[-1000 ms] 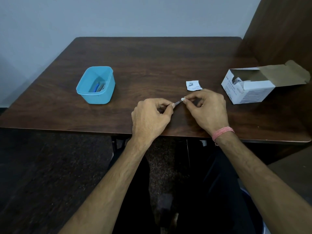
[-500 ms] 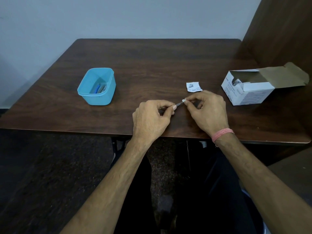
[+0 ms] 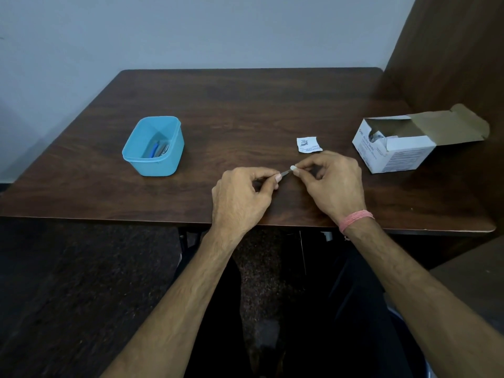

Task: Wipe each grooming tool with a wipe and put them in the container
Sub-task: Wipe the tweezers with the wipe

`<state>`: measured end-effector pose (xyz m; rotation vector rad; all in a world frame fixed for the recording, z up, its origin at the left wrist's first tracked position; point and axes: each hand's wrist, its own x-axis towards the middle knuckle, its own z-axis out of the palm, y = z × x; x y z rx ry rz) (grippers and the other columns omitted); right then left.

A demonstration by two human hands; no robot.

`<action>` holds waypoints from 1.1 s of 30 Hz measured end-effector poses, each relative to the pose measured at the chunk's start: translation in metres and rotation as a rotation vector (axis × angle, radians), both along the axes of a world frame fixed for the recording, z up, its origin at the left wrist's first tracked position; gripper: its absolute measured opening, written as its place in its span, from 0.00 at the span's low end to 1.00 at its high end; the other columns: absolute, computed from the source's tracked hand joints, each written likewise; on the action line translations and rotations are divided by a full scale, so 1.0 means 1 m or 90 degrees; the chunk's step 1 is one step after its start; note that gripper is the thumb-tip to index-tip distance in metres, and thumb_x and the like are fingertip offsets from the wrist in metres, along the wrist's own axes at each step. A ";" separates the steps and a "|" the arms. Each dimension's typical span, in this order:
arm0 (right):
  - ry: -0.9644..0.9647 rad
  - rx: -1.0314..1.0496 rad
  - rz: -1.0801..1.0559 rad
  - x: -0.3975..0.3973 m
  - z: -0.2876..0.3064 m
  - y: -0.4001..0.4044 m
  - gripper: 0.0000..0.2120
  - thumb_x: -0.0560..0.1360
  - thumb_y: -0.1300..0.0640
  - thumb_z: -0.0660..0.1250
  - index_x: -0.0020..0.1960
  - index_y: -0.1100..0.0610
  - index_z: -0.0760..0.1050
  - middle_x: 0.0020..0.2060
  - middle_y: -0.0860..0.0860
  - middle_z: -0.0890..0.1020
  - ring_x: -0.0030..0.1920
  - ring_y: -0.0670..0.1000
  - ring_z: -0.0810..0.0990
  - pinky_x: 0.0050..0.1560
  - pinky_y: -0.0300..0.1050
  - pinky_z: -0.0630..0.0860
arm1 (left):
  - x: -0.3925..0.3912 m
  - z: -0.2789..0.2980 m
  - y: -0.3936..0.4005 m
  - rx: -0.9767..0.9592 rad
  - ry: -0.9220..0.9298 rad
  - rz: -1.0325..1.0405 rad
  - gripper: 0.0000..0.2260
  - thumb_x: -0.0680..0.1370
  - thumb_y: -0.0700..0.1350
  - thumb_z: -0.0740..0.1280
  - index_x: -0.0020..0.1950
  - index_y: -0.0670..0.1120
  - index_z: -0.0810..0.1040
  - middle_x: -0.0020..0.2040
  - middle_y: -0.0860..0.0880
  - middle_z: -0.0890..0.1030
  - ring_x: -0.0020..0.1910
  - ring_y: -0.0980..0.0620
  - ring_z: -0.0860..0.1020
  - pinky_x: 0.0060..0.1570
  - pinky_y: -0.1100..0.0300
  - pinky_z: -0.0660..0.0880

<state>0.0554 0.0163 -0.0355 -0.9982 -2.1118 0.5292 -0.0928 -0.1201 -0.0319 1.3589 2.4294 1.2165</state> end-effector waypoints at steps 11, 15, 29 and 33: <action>0.001 -0.012 -0.009 0.000 -0.001 0.002 0.03 0.75 0.51 0.82 0.45 0.47 0.89 0.40 0.40 0.84 0.36 0.37 0.78 0.47 0.41 0.78 | 0.006 0.005 -0.003 0.001 -0.012 -0.023 0.05 0.81 0.57 0.74 0.53 0.66 0.89 0.43 0.71 0.85 0.43 0.66 0.83 0.46 0.64 0.76; -0.009 -0.005 0.015 0.001 -0.002 0.002 0.02 0.75 0.52 0.81 0.45 0.47 0.89 0.41 0.41 0.84 0.37 0.35 0.78 0.46 0.41 0.77 | 0.006 0.004 -0.003 0.008 -0.006 -0.029 0.05 0.82 0.57 0.73 0.53 0.65 0.89 0.47 0.69 0.86 0.44 0.65 0.83 0.49 0.58 0.80; -0.012 -0.014 0.016 -0.001 -0.004 0.005 0.02 0.76 0.53 0.81 0.46 0.47 0.89 0.42 0.42 0.85 0.39 0.34 0.79 0.44 0.28 0.71 | -0.001 0.002 -0.001 0.001 0.004 -0.032 0.07 0.85 0.56 0.71 0.58 0.66 0.88 0.51 0.67 0.85 0.48 0.63 0.82 0.48 0.60 0.76; -0.012 0.012 0.035 0.000 -0.005 0.005 0.03 0.75 0.54 0.81 0.46 0.47 0.89 0.41 0.40 0.85 0.39 0.31 0.78 0.43 0.24 0.67 | -0.001 0.003 -0.001 -0.002 0.004 -0.034 0.06 0.85 0.57 0.71 0.58 0.65 0.88 0.51 0.66 0.86 0.47 0.62 0.83 0.52 0.54 0.81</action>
